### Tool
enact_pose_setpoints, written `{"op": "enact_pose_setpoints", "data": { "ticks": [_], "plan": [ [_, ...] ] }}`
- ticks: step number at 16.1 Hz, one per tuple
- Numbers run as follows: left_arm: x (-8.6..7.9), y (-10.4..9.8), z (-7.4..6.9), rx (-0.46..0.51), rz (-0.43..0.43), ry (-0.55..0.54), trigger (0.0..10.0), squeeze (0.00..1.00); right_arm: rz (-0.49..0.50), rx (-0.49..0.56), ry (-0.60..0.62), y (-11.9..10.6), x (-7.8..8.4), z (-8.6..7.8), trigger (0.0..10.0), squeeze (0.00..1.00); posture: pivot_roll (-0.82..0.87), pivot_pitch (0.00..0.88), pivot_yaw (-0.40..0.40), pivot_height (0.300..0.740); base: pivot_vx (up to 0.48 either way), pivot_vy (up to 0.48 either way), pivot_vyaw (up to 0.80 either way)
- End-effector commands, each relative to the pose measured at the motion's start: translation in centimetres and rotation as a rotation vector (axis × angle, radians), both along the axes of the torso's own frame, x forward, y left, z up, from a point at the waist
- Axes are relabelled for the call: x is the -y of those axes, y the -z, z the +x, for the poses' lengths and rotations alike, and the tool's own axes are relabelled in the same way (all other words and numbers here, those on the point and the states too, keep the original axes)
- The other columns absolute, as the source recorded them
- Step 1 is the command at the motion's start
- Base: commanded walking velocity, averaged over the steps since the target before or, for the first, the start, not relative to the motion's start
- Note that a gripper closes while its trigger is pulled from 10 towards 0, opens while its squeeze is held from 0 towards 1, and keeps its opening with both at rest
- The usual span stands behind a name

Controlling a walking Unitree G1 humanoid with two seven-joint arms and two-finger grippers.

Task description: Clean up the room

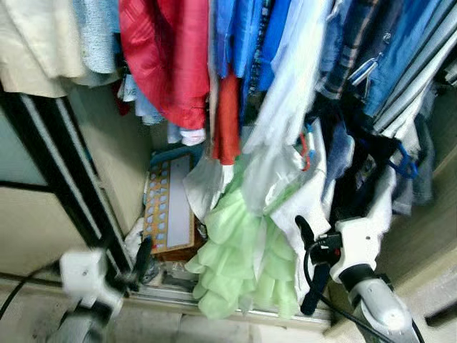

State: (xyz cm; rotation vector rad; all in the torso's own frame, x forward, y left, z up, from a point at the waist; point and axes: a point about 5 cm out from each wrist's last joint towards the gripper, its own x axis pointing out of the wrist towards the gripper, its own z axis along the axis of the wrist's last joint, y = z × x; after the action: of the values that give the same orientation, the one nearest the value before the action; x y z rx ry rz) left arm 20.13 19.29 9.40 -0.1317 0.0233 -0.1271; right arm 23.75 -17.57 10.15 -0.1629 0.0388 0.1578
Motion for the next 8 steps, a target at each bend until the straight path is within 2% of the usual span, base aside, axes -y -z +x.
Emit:
{"op": "enact_pose_setpoints", "data": {
  "ticks": [1,2,3,4,5,6,8],
  "plan": [
    [-0.6,-0.2,0.6,-0.020,0.031,-0.042,10.0,0.00,-0.016,0.017,0.010,-0.6,-0.1,0.9,10.0,0.00,-0.03,0.000,-0.070,0.740,0.000,0.000,0.80],
    [-1.3,-0.5,0.8,-0.025,0.088,-0.134,10.0,0.00,-0.014,0.020,0.009,-0.8,-0.2,1.1,10.0,0.00,-0.04,0.011,-0.063,0.740,0.000,0.000,0.80],
    [-1.2,-0.6,0.9,-0.030,0.110,-0.110,10.0,0.00,-0.017,0.025,-0.008,-0.8,-0.6,1.3,10.0,0.00,-0.03,0.029,-0.047,0.740,0.000,0.000,0.80],
    [-1.1,-0.7,1.0,-0.031,0.098,-0.066,10.0,0.00,-0.020,0.025,-0.020,-0.7,-0.9,1.5,10.0,0.00,-0.03,0.030,-0.041,0.740,0.000,0.000,0.80],
    [-0.6,-1.1,1.1,0.007,0.072,0.003,10.0,0.00,-0.028,0.036,-0.034,-0.6,-1.5,2.2,10.0,0.00,-0.02,0.029,-0.024,0.740,0.000,0.000,0.80],
    [-0.5,-1.1,1.3,0.004,0.068,-0.007,10.0,0.00,-0.020,0.042,-0.031,-0.7,-1.7,2.6,10.0,0.00,-0.02,0.033,-0.020,0.740,0.000,0.000,0.80],
    [0.8,-1.7,2.3,0.030,0.099,-0.004,10.0,0.00,-0.010,0.025,0.009,-0.3,-1.4,3.7,10.0,0.00,0.00,0.040,-0.052,0.740,0.000,0.000,0.80]
  ]
}}
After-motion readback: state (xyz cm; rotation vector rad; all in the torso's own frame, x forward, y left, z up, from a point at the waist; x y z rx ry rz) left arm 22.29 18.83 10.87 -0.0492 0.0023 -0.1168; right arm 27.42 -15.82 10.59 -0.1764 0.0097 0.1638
